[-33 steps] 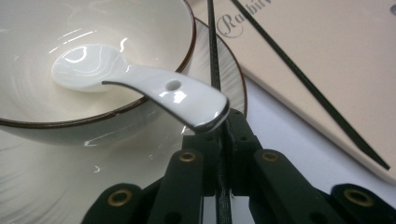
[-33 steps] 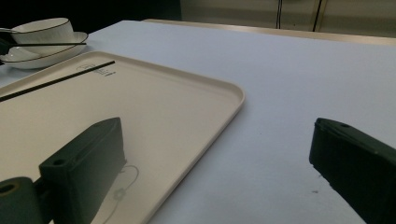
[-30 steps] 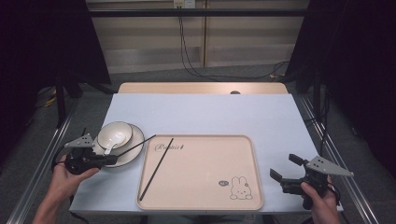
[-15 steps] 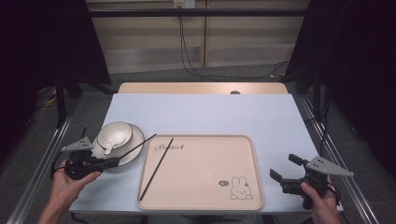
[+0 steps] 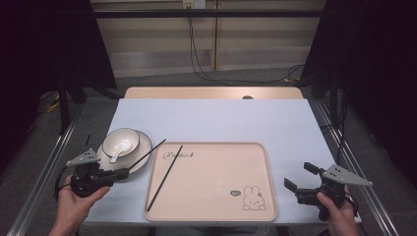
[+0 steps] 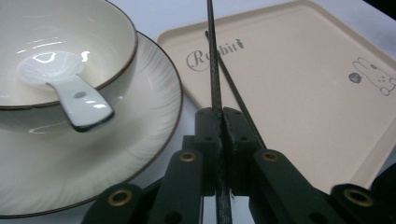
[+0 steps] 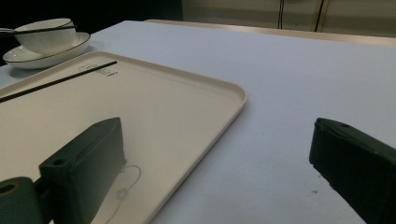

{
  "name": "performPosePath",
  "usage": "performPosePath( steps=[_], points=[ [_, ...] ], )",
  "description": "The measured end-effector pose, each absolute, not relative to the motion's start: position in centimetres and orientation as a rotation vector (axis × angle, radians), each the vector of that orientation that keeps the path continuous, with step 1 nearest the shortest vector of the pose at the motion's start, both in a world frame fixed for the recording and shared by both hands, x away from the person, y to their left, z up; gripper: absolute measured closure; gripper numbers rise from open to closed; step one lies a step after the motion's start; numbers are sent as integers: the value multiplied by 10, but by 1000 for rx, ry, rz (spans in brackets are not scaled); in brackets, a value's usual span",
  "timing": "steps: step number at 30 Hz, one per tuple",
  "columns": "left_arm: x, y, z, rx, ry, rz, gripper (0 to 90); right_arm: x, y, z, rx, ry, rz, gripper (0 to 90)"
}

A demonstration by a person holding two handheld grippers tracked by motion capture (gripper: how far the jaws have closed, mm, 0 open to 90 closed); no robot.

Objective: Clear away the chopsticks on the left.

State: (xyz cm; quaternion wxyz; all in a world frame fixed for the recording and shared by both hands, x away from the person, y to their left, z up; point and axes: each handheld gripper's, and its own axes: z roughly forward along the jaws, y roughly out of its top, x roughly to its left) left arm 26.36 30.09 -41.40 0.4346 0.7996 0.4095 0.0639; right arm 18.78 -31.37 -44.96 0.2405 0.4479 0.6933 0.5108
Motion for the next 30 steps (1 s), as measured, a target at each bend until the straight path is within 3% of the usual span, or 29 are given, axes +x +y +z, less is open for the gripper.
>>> performPosePath(
  steps=[22,30],
  points=[
    [234,257,-413,1887,1161,186,857,188,-313,-450,1223,1902,1393,33],
    [233,223,-414,1854,1206,175,857,188,-313,-450,1224,1902,1395,33]
  ],
)
